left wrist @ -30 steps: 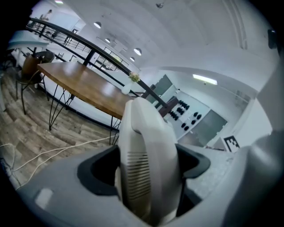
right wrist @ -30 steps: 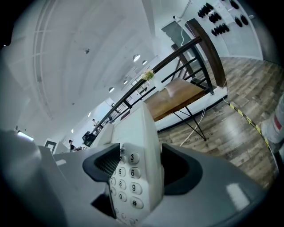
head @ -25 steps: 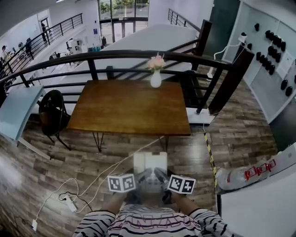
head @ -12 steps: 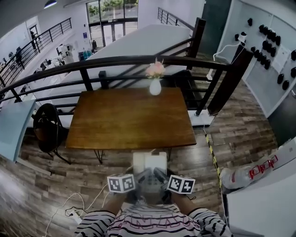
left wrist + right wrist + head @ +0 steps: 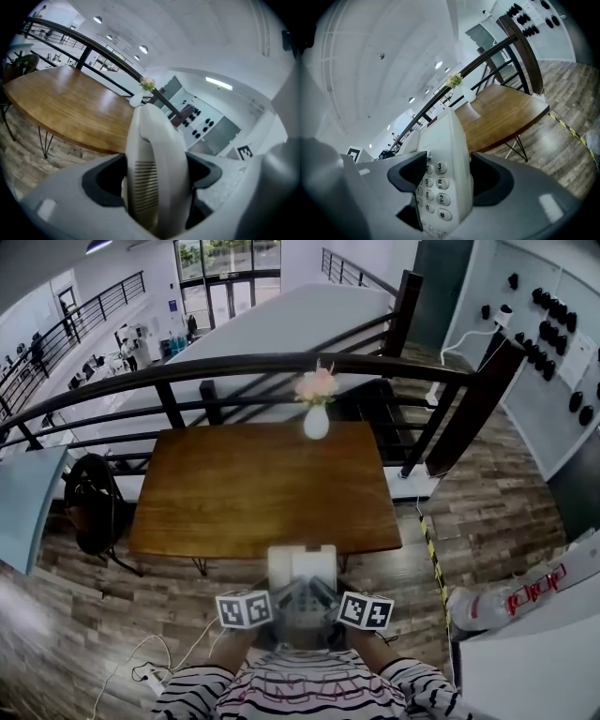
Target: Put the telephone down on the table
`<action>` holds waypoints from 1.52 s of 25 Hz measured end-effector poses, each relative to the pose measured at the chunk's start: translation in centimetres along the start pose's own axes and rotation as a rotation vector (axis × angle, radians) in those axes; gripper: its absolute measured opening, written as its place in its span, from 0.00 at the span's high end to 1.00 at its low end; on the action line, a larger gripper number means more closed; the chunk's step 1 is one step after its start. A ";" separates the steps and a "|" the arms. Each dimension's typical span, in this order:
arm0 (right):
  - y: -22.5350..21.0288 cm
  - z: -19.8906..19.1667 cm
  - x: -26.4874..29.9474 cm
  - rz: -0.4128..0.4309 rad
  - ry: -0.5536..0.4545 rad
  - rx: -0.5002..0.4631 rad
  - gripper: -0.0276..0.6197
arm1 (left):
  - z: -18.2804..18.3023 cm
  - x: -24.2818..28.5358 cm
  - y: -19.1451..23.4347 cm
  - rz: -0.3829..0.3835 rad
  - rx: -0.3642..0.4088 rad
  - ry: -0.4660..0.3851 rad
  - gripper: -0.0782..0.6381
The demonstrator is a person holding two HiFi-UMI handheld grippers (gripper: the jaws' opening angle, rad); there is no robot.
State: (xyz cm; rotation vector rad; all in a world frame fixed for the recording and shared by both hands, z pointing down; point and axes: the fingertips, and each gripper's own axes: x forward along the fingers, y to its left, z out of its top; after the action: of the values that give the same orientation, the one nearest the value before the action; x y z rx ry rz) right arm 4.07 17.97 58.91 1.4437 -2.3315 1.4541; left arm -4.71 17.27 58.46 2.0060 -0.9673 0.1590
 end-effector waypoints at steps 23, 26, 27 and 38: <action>-9.8 18.3 9.0 0.151 0.183 -0.134 0.51 | 10.9 17.4 -0.1 0.158 -0.116 -0.166 0.35; -10.2 18.6 10.3 0.158 0.194 -0.122 0.51 | 11.6 18.1 0.6 0.166 -0.126 -0.170 0.35; -10.3 18.8 10.9 0.157 0.195 -0.118 0.51 | 12.0 18.4 1.0 0.164 -0.128 -0.172 0.35; -7.4 21.8 21.0 0.108 0.148 -0.062 0.51 | 20.3 19.7 8.9 0.124 -0.105 -0.086 0.35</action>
State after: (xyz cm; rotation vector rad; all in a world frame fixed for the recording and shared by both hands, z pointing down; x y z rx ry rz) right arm 6.37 -13.05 61.50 1.1697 -2.3740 1.4453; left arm -2.05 -12.20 60.81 1.8705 -1.1322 0.0885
